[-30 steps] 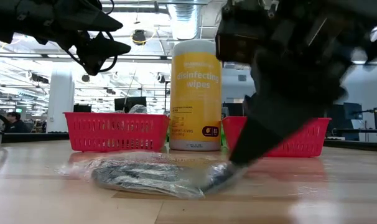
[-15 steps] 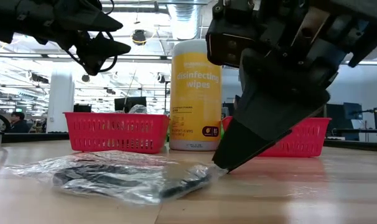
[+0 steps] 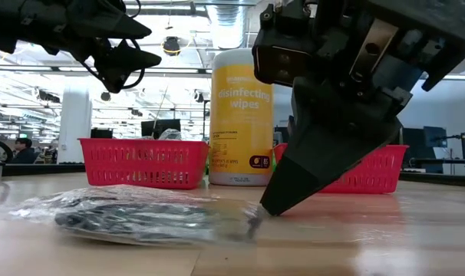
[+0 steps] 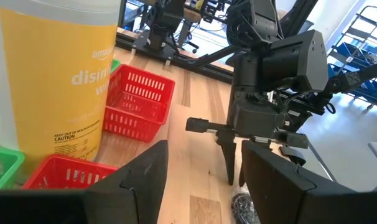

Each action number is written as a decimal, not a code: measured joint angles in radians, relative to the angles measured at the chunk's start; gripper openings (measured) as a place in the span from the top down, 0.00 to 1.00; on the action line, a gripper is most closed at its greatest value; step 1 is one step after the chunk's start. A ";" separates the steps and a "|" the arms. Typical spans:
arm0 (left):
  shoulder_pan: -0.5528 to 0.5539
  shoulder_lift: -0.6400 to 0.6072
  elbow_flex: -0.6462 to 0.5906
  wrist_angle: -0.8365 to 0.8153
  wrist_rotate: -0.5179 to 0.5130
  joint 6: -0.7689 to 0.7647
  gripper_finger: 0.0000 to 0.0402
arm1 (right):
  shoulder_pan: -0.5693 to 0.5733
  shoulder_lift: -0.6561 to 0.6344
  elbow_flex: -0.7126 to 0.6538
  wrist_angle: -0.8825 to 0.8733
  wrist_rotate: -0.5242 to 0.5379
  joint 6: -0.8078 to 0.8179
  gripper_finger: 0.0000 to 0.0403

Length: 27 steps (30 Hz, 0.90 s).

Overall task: Pick & Place Travel size toiletries
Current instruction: Put the hairbrush into the left green basket

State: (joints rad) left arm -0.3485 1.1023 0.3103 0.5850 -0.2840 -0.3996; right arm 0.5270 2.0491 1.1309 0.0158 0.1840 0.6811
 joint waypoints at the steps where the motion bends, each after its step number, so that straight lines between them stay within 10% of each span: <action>1: 0.000 0.000 0.000 0.000 0.000 0.000 0.51 | 0.000 0.000 0.000 0.000 -0.001 0.000 0.91; 12: 0.000 0.000 0.000 -0.001 0.001 -0.003 0.51 | -0.007 0.001 0.000 0.000 -0.005 -0.031 1.00; 27: -0.150 0.042 0.000 0.002 -0.031 -0.060 0.51 | -0.013 -0.030 -0.004 0.010 -0.063 -0.028 0.78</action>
State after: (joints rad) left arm -0.4980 1.1446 0.3107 0.5869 -0.3145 -0.4594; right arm 0.5140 2.0194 1.1268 0.0260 0.1207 0.6532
